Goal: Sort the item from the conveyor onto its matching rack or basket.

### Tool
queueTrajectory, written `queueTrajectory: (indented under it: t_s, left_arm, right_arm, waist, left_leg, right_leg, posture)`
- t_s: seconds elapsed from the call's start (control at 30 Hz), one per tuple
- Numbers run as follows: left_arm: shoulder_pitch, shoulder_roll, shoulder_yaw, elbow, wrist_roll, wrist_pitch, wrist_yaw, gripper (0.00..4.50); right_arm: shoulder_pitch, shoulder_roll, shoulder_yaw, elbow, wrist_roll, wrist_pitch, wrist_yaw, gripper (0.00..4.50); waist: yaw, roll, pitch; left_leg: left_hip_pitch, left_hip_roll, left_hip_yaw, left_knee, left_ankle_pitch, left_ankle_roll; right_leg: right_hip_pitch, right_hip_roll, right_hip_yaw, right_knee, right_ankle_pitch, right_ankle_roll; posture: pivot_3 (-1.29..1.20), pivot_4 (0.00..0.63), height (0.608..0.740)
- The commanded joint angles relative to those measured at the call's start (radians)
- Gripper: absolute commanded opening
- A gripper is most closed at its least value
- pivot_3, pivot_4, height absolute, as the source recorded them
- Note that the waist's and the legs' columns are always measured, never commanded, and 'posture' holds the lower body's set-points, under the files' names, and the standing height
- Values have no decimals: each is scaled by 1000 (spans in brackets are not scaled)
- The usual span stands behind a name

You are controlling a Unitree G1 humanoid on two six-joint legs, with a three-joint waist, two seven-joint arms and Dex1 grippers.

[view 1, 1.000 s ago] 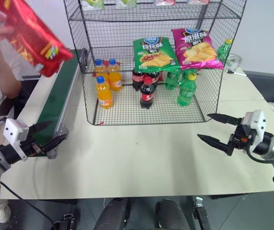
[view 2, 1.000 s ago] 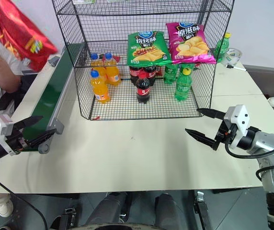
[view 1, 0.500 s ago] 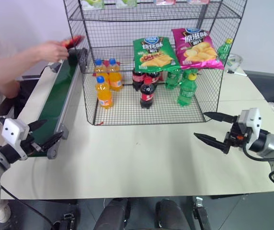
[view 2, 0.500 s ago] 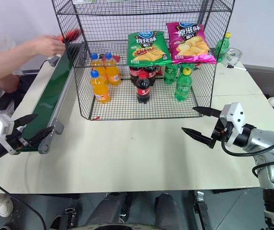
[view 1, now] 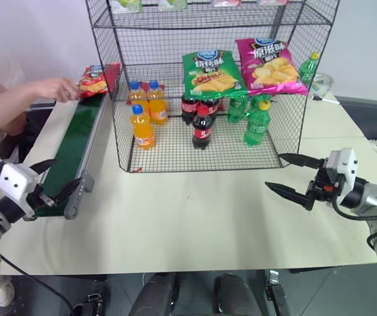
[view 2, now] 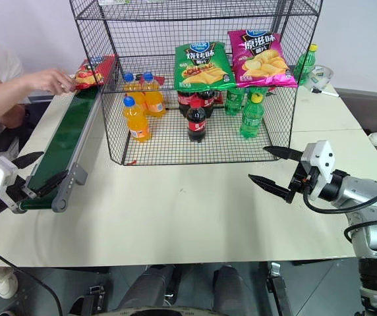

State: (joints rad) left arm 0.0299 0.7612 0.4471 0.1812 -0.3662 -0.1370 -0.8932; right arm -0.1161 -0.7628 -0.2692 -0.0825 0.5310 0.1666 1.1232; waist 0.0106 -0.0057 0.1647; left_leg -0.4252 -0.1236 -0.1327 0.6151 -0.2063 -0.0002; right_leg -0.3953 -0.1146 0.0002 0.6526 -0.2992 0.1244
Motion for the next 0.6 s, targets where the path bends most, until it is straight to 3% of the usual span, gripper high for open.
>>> queueTrajectory:
  t_s: [0.03, 0.6]
  left_arm:
    - [9, 7, 29, -38, -15, -22, -3, 4224]
    - [52, -7, 22, -74, 5, -72, -3, 4224]
  right_arm:
    - [-18, 2, -4, -28, 15, -8, 5, 4500]
    - [2, 18, 23, -67, 43, 2, 26, 4500]
  waist:
    - [1, 0, 0]
    - [-1, 0, 0]
  left_leg:
    - [0, 0, 0, 0, 0, 0]
    - [0, 0, 0, 0, 0, 0]
  right_leg:
    - [0, 0, 0, 0, 0, 0]
    - [0, 0, 0, 0, 0, -1]
  posture:
    - [0, 150, 740]
    - [0, 150, 740]
